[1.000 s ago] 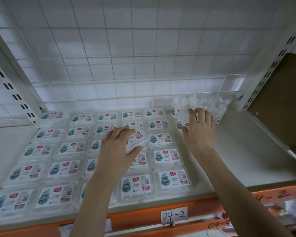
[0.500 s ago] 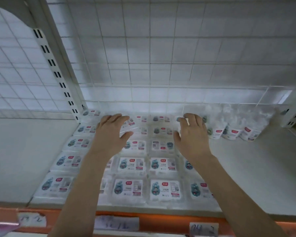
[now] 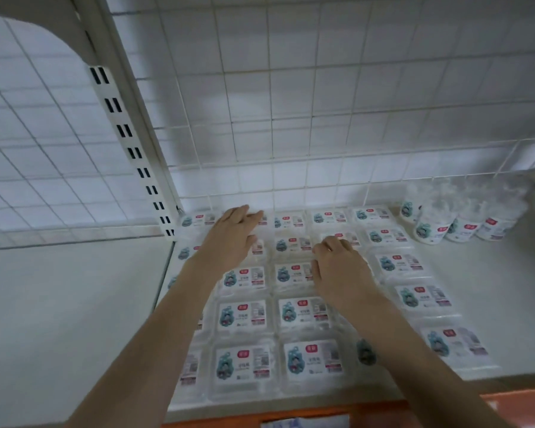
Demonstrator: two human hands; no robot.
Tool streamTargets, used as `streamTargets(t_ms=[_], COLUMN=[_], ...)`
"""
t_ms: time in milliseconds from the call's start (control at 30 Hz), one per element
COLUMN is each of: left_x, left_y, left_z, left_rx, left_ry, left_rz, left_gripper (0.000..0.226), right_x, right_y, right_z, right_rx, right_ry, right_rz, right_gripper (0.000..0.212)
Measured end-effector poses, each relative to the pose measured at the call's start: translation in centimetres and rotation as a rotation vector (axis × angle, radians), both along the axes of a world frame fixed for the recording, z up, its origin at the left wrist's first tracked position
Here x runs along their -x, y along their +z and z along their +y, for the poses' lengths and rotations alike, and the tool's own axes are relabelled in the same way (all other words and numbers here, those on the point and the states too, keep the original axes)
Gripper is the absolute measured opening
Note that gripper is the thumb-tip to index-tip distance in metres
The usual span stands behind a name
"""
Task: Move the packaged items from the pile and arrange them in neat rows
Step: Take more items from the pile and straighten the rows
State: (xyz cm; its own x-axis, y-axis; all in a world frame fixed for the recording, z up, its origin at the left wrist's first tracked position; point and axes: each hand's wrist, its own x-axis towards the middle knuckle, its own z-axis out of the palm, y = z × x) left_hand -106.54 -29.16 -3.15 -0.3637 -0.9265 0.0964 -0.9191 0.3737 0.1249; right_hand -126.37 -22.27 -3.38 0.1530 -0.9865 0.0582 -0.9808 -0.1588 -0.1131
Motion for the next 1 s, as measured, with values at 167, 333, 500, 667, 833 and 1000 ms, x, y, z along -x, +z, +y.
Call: streamTargets(t_ms=[167,333,500,667,833,1000], left_x=[-0.8,-0.8,-1.0,-1.2,-1.8,-2.9], left_y=[0.5,0.6,0.3,-0.7,-1.1,-1.4], left_z=[-1.0,-0.9,0.6,2.8,3.6,3.7], left_rx=[0.005,0.114,0.136,0.153,0.116,0.118], left_ry=[0.033,0.115,0.23,0.334,0.432,0.339], left_rz=[0.108,0.018,-0.063,-0.049,0.005,-0.016], left_gripper=[0.047,0.044,0.047,0.053,0.064,0.066], right_x=[-1.0,-1.1,-1.3,-1.8,-3.3,-5.8], right_y=[-0.3,-0.4,-0.8,-1.0,-0.3,0.1], right_z=[0.7,1.0,1.1,1.6,1.1,-1.9], right_rx=[0.026,0.028,0.048,0.065,0.063,0.047], right_ry=[-0.062,-0.065,-0.011,0.052,0.153,0.327], right_rz=[-0.042,-0.047,-0.075,-0.117,-0.129,-0.153], right_gripper=[0.036,0.037,0.036,0.035,0.04,0.051])
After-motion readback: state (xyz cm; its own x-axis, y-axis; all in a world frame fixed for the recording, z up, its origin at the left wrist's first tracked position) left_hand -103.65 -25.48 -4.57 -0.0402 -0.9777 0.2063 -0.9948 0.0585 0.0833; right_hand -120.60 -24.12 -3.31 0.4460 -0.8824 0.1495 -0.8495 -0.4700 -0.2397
